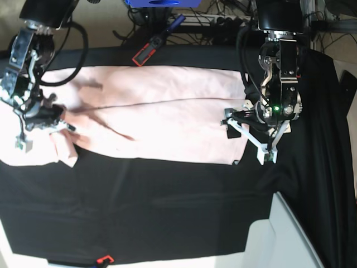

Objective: Fold the T-shirt properly
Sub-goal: 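Pull the sleeve fabric with the right gripper to tidy the fold, then drag the held fabric with the right gripper along the shirt's side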

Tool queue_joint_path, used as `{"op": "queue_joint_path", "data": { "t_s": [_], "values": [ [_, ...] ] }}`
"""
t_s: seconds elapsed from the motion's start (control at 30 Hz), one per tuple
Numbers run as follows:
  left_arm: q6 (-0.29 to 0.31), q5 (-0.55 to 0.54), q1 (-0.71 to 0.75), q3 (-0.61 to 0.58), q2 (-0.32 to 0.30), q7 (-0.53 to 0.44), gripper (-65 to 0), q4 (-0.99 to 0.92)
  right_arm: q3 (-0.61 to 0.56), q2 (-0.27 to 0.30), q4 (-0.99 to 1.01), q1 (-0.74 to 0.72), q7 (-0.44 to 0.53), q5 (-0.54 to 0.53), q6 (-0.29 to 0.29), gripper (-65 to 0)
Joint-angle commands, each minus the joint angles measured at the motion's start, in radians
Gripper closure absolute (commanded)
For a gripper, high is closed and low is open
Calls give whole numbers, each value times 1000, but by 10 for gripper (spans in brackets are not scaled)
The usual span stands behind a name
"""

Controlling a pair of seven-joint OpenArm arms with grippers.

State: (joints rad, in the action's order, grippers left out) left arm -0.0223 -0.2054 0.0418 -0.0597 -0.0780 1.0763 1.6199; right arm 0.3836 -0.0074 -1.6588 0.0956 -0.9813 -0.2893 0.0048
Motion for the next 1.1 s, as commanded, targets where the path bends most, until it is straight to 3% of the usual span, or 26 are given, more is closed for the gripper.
{"op": "queue_joint_path", "data": {
  "t_s": [0.0,0.2,0.33,0.43,0.6,0.7,0.77,0.83,0.93,1.07],
  "values": [
    [5,4,-13,-1,-3,-14,-511,15,7,-6,-30,-1,11,-4,-2,0],
    [5,4,-13,-1,-3,-14,-511,15,59,-58,-36,28,11,-4,-7,0],
    [5,4,-13,2,-3,-14,-511,15,64,-64,-40,28,-41,-8,-4,-106],
    [5,4,-13,4,-3,-14,-511,15,64,-65,-44,33,-43,-8,-2,-103],
    [5,-4,-13,-1,-27,-15,-511,13,53,-59,-119,72,31,-8,-2,-61],
    [5,-2,-13,5,-29,-15,-511,13,21,-53,-192,94,137,-6,-1,-62],
    [5,2,-13,5,-29,-15,-511,13,-62,7,-197,102,192,-1,-1,-67],
    [5,2,-13,5,-29,-15,-511,13,-154,73,-194,100,200,-1,-7,-115],
    [5,-4,-13,5,-29,-15,-511,13,-209,102,-188,97,204,-1,-7,-161],
    [5,2,-13,5,-29,-15,-511,13,-297,159,-76,10,206,-1,-2,-173]
  ]
}}
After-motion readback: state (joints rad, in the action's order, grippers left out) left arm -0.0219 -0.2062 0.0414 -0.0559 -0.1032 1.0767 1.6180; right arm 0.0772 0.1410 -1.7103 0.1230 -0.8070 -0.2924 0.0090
